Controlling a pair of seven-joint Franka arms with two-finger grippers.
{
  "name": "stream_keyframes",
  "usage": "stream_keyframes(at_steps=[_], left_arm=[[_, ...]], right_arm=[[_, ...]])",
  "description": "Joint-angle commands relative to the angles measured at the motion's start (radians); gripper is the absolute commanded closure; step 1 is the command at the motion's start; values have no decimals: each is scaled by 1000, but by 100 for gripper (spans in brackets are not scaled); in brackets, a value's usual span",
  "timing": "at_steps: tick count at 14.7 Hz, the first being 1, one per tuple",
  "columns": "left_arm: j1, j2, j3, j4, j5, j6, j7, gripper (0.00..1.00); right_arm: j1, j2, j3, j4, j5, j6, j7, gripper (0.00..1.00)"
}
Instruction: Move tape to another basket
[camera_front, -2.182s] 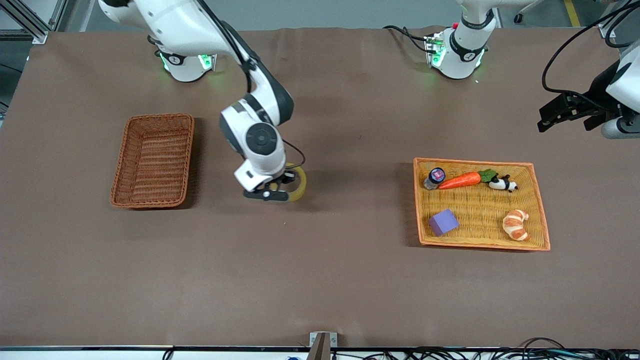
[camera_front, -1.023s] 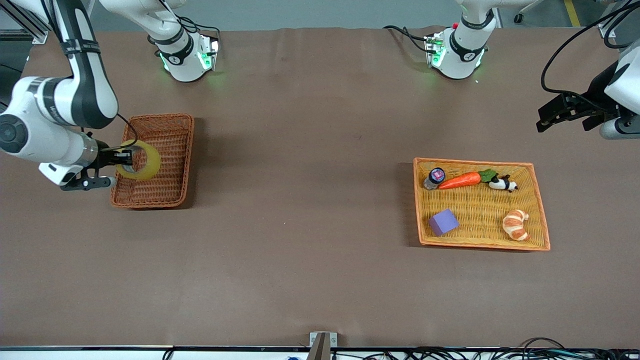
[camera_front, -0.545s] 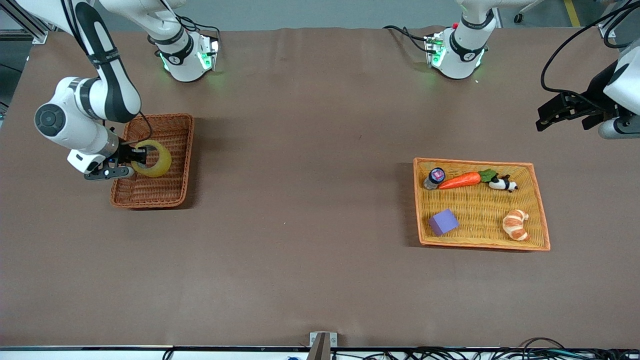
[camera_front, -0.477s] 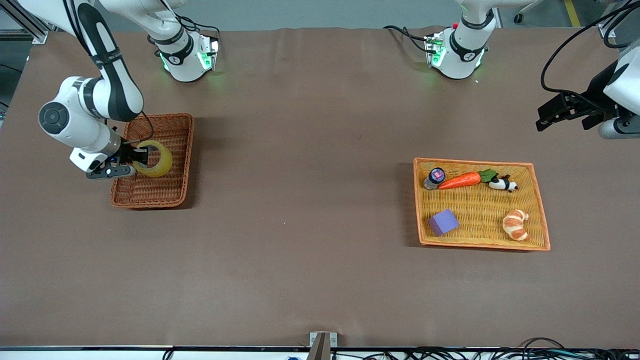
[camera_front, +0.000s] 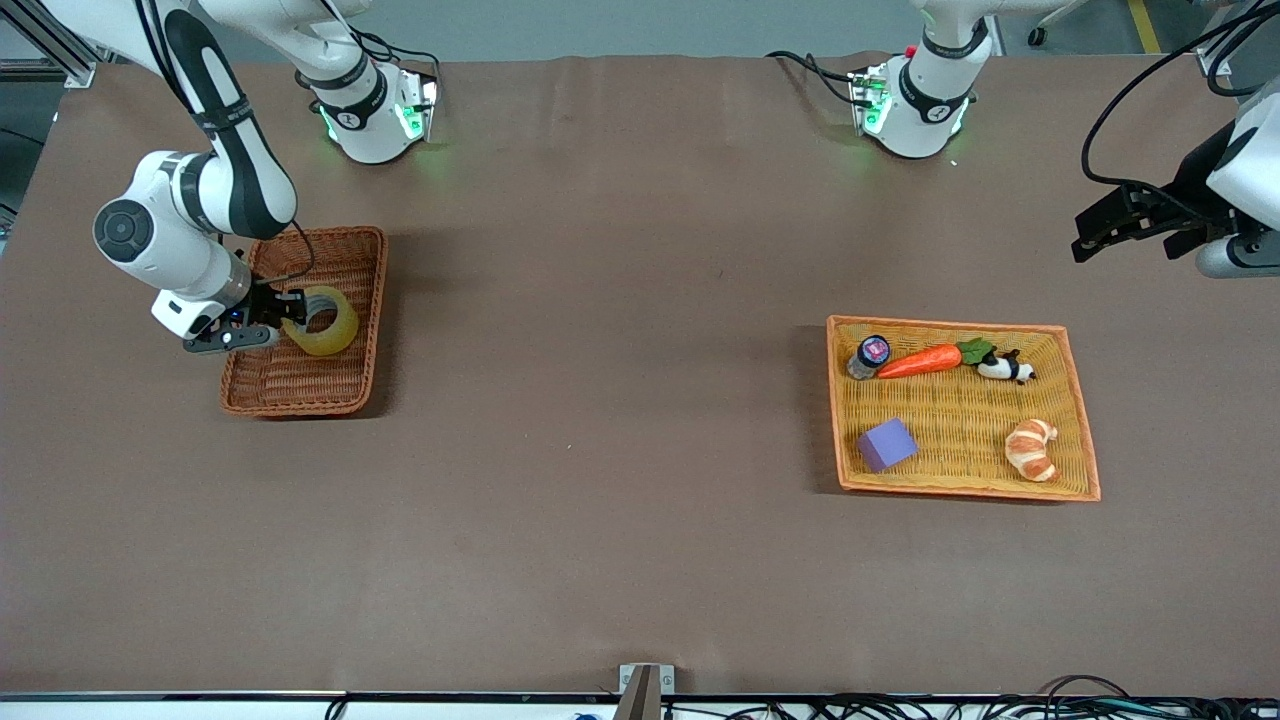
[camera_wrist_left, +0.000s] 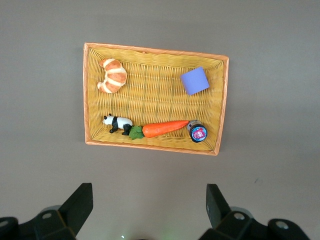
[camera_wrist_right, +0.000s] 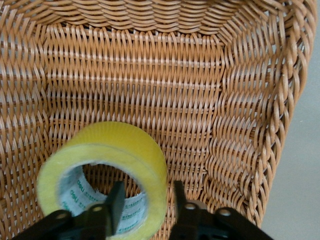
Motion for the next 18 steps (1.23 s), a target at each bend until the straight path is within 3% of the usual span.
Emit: stream_keyframes(at_steps=[1,4,8,9,11,15,18], left_arm=[[10,-19,0,-7,-23,-18,23,0],[10,-22,0,-7,-23,-19,24,0],[22,-22,3,-7,-23,-19,60,0],[22,-22,3,-7,-23,-19,60,0],[22,-22,3,-7,-23,-19,60,0],[22,-22,3,-4,-23,-19,60,0],[21,-19,0,-1,-16,-18,61,0]], right_arm=[[5,-60,-5,17,-5,-84,2,0],[6,-120,12,214,-4,-342,92,0],[-3,-115,83,546,-1,-624,297,0],[-38,-114,118,602,2,-661,342,0],[-166,-114,254,724,8,-735,361,0],[-185,-95,259,987,10,-908,355,0],[-194,-81,259,1055,40,-976,355,0]])
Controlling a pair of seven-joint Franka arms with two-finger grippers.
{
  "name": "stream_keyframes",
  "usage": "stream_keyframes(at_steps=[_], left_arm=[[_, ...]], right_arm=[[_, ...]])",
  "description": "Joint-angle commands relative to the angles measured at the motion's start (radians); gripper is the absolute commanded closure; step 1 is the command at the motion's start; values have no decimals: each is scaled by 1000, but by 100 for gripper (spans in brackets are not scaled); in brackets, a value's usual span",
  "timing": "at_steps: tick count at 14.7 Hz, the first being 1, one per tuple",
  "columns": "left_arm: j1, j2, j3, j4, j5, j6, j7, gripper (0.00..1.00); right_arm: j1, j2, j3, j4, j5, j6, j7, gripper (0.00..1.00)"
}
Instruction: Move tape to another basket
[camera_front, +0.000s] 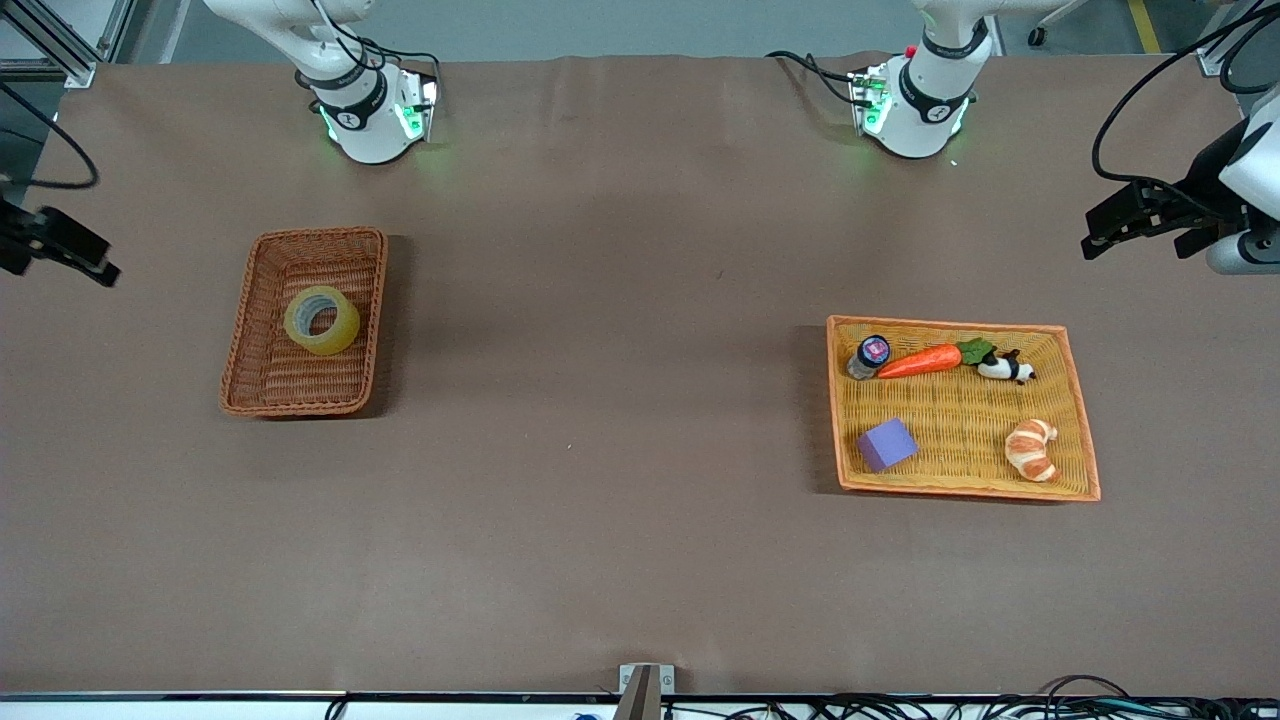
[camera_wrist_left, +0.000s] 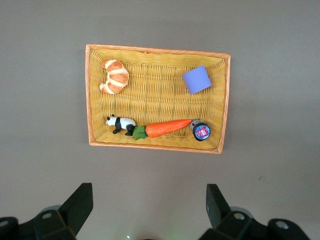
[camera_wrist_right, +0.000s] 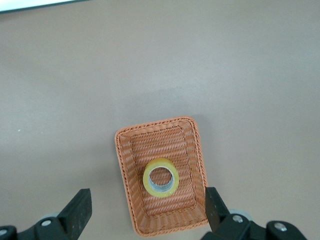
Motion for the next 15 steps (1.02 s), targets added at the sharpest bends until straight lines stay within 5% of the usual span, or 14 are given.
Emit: stream_keyframes(at_steps=[1,15], left_arm=[[6,-14,-1,2,-14,-12,20,0],[6,-11,-3,37,-10,-9,19,0]], right_arm=[[-26,41,19,63,40,-46,9,0],[-21,39,17,54,31,-83,-5,0]])
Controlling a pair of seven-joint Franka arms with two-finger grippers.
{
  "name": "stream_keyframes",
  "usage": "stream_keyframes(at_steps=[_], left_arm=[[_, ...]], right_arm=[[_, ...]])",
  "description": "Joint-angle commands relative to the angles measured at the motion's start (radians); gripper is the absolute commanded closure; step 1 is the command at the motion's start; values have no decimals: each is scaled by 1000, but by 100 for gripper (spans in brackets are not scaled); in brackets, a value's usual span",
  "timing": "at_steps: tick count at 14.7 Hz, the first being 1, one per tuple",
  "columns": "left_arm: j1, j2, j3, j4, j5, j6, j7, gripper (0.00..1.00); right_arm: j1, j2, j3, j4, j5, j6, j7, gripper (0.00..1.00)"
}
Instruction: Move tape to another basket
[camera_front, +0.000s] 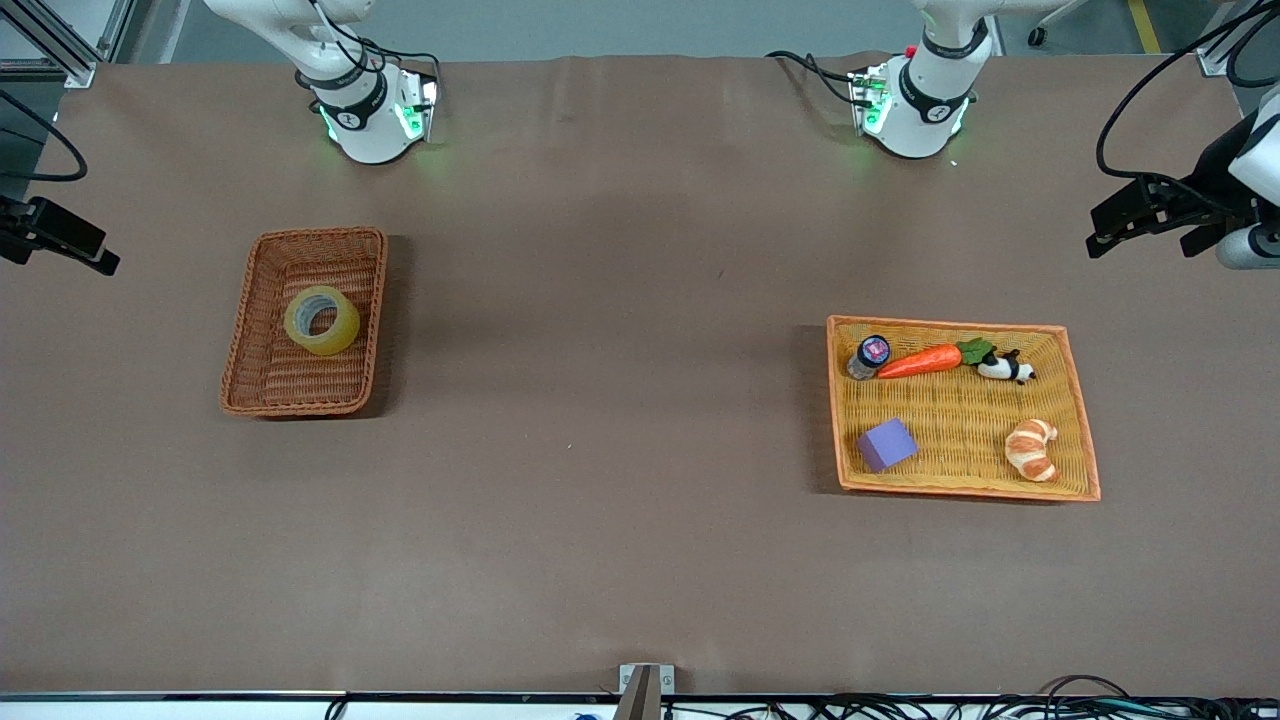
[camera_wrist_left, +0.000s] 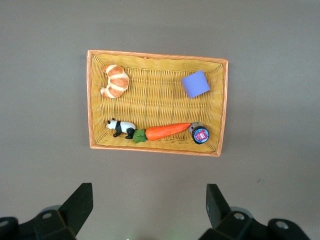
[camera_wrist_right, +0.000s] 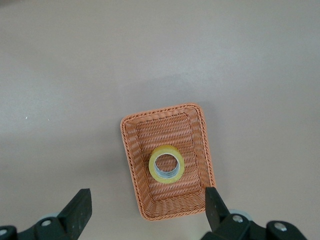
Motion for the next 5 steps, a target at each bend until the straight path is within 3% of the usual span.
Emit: stream_keyframes(at_steps=[1,5], left_arm=[[6,-11,-4,13,-10,-13,20,0],[7,-11,-2,13,-17,-13,25,0]], right_arm=[[-17,5,15,17,3,-20,-4,0],[-18,4,1,18,3,-24,-35,0]])
